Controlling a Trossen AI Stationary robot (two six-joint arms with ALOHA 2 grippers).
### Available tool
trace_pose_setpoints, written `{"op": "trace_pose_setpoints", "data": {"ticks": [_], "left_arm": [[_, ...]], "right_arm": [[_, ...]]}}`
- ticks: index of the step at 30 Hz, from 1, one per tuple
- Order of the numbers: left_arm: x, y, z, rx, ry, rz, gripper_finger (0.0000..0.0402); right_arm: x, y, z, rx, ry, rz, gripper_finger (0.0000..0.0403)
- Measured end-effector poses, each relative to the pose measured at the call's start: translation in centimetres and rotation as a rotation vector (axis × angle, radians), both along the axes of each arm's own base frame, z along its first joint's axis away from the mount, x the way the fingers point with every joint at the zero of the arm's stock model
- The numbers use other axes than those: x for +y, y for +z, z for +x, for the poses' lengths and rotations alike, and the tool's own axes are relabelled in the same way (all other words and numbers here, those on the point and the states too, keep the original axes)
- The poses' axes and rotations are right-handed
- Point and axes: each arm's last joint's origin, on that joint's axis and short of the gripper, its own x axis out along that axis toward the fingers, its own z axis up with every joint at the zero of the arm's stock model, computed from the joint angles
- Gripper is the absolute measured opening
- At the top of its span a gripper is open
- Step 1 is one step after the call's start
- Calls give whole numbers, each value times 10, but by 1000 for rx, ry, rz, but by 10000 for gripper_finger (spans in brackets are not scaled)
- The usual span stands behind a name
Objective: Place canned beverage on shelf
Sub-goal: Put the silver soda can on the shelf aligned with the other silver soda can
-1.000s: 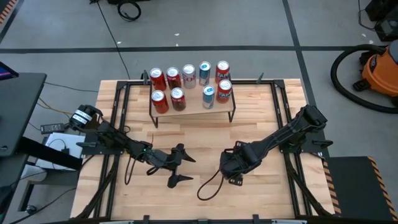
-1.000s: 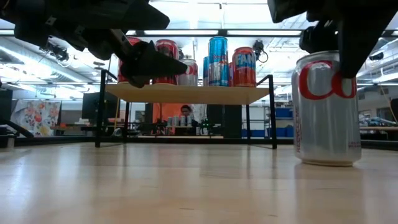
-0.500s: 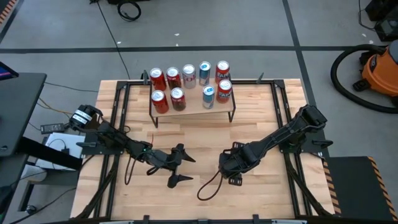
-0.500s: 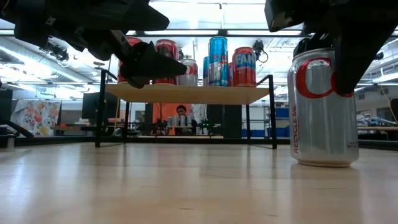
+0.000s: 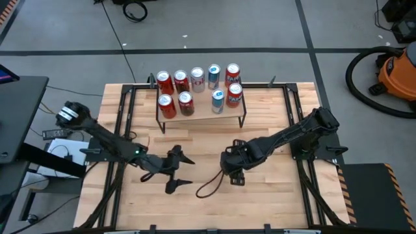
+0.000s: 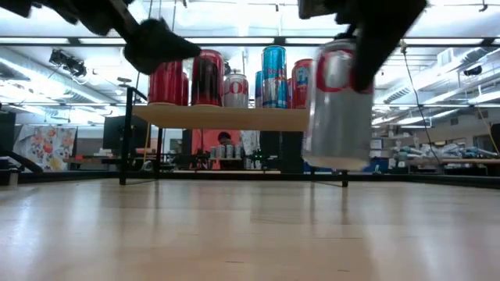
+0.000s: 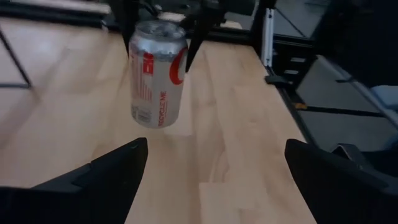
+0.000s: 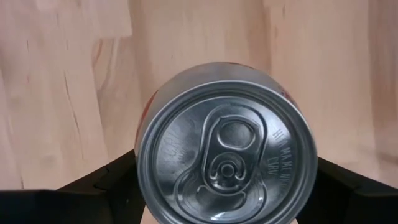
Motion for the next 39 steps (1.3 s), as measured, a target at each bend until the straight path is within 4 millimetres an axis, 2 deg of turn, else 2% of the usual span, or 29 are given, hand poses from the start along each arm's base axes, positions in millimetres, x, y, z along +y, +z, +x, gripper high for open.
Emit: {"op": "trace_pose_setpoints", "data": {"ticks": [5, 12, 19, 27, 34, 39], "left_arm": [[-6, 2, -9, 7, 40, 49, 391], [-8, 1, -10, 12, 50, 50, 391], [-13, 2, -15, 18, 45, 55, 391], [3, 24, -37, 32, 100, 32, 391], [14, 36, -48, 19, 126, 52, 391], [16, 36, -50, 28, 122, 77, 391]], "right_arm": [[-14, 4, 10, -43, 8, 8, 316], [-26, 13, 22, -105, 55, 48, 316], [-51, 48, 34, -169, 78, 38, 316], [-87, 89, 44, -234, 96, -22, 316], [-112, 95, 69, -157, 125, -71, 316], [-129, 96, 85, -111, 138, -92, 316]]}}
